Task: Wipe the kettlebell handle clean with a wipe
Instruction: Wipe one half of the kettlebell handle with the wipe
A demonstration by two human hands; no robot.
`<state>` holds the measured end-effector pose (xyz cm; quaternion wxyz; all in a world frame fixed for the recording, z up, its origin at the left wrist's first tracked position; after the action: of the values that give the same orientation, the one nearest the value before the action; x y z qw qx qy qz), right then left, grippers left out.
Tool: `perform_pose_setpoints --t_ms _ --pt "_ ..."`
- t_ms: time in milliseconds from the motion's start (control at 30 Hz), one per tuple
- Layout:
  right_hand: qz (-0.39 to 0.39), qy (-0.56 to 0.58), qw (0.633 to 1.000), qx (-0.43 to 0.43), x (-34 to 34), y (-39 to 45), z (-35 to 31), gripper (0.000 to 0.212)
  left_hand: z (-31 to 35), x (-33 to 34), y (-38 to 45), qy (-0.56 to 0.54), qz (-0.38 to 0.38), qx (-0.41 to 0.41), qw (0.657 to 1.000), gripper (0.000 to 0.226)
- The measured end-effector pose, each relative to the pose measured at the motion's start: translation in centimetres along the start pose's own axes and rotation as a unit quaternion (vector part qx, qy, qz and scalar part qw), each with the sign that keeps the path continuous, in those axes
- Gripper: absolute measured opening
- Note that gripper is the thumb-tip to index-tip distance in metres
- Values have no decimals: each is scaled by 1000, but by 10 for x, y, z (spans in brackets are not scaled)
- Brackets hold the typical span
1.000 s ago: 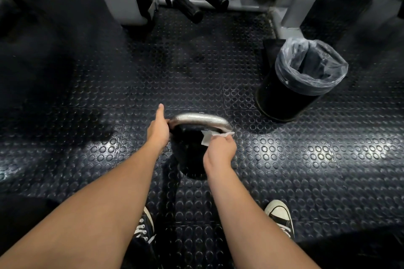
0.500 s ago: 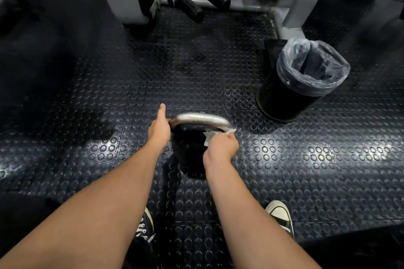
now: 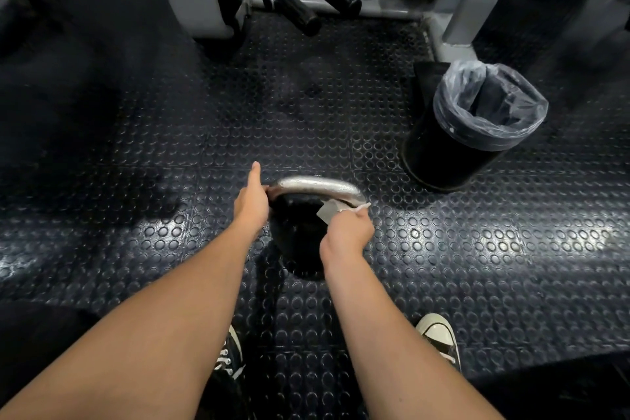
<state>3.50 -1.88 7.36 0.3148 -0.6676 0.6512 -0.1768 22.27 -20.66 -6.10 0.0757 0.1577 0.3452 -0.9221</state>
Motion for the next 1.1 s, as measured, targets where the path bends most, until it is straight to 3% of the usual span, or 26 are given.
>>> perform_pose_setpoints --t_ms 100,267,433,533,600,700,767,833,867,933,1033,1100 --pt "29 -18 999 8 -5 17 -4 31 -1 0 2 6 4 -1 1000 138" --pt "-12 -15 999 -29 1 5 5 56 13 -4 -20 1 5 13 1000 131" --pt "44 63 996 43 -8 21 3 38 17 -5 -32 -4 -11 19 1000 93" --pt "55 46 997 2 -12 13 -3 19 19 -6 -35 -6 -9 19 1000 97" --pt "52 50 997 23 -15 11 4 15 22 -6 -37 -6 -16 26 1000 94" --pt "4 73 983 167 -10 15 19 34 20 -6 -32 -8 -18 25 999 113" --pt "41 90 982 162 -15 24 8 35 15 -4 -23 -15 -15 17 1000 128" --pt "76 186 969 142 -22 29 0 29 14 -4 -20 -12 -18 19 1000 129" --pt "81 128 985 86 -22 28 -5 26 15 -4 -21 -9 -18 22 1000 128" --pt "109 79 989 61 -27 32 -1 23 14 -5 -20 -5 -16 23 1000 129" --pt "35 68 987 142 -15 41 13 31 14 -5 -22 -1 -17 18 1000 129" --pt "32 45 989 135 -25 40 8 36 13 -5 -22 1 -20 18 1000 123"
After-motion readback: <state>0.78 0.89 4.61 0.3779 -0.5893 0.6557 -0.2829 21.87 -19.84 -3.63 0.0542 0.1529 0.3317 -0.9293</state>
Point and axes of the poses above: each hand's wrist, its own y-axis towards the middle knuckle, its own x-axis out of the palm, z = x × y, the point moved 10 cm from there along y, towards the middle knuckle, and after that the axes turned 15 degrees about z, right-handed, at the moved point
